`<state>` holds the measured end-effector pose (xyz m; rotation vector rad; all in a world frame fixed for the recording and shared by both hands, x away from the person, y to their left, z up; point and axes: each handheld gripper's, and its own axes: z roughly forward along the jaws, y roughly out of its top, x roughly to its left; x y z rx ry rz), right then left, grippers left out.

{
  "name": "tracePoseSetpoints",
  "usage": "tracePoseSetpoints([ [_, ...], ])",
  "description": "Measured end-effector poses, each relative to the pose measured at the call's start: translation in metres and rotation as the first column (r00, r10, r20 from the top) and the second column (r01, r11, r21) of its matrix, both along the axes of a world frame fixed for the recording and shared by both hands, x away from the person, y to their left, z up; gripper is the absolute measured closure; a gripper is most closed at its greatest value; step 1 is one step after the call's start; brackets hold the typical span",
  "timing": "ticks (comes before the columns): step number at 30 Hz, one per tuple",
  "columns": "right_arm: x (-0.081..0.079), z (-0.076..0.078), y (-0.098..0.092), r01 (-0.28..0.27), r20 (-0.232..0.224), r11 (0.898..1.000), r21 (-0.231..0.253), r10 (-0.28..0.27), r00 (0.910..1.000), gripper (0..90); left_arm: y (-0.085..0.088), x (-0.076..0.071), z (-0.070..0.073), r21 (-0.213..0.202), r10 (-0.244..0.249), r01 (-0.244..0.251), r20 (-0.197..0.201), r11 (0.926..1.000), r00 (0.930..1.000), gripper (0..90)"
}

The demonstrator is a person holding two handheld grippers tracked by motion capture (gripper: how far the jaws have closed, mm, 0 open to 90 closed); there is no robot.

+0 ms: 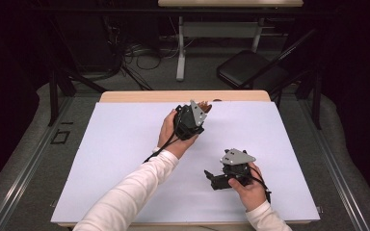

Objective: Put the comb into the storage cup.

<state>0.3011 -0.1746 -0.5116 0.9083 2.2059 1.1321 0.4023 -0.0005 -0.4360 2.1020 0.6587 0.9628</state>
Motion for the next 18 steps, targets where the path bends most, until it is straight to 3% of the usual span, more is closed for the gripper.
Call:
tracePoseSetpoints([
  [18,0.0002,-0.0004,0.0002,-0.003,0.002,1.000,-0.004,0.003,1.0000,1.5,-0.0005,-0.0009,-0.0008,-0.002,0.003,-0.003,0.000,1.0000,1.0000,41.8],
])
